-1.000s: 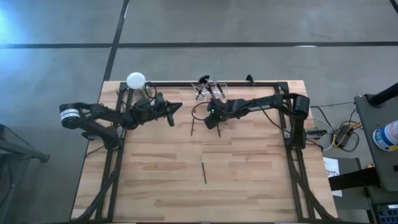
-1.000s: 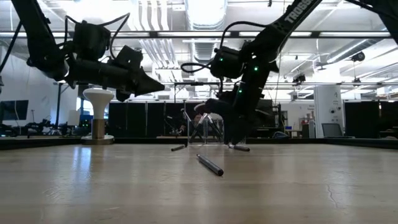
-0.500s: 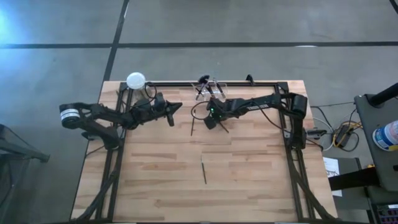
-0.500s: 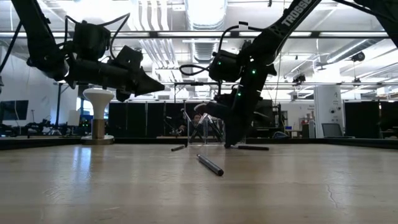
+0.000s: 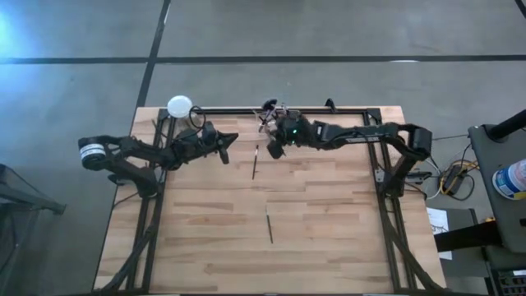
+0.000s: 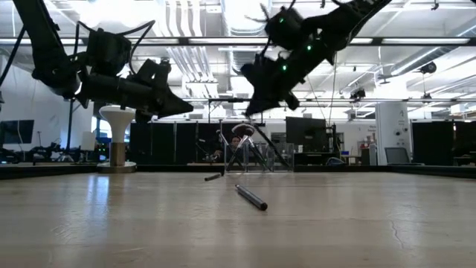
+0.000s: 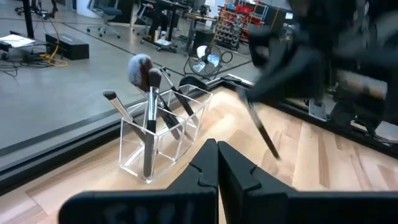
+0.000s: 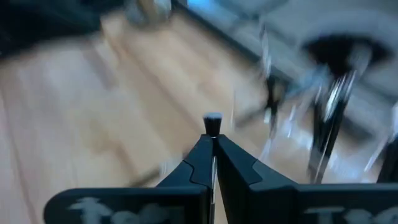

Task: Pick & Place Makeup Brushes
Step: Put the black eyeshadow brush into the transparent organizer

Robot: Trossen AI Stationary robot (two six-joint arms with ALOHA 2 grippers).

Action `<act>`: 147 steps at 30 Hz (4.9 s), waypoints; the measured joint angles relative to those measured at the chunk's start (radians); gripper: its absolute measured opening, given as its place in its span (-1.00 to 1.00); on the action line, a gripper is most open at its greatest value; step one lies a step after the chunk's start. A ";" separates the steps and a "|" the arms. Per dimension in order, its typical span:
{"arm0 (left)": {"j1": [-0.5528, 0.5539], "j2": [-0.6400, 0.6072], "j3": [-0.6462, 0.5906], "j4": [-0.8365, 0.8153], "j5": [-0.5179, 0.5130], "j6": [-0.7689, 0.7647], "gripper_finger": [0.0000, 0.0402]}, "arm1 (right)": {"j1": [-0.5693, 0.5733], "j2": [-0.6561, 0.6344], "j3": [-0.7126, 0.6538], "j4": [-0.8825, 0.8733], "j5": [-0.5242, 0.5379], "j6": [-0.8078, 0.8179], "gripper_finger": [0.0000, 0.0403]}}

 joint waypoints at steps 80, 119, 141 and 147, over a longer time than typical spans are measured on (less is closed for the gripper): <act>0.004 0.001 0.008 -0.039 -0.001 -0.032 -1.00 | 0.295 0.227 -0.026 -0.246 -0.039 0.394 -0.72; -0.123 0.001 0.129 0.170 0.239 -0.235 -0.58 | 0.266 -0.147 -0.401 0.729 0.055 0.026 -0.94; -0.143 0.001 0.227 0.120 0.238 -0.214 -0.58 | 0.266 -0.132 -0.351 0.726 0.018 -0.051 -0.94; -0.146 0.002 0.250 0.110 0.251 -0.178 -0.58 | 0.265 -0.132 -0.351 0.726 0.000 -0.060 -0.94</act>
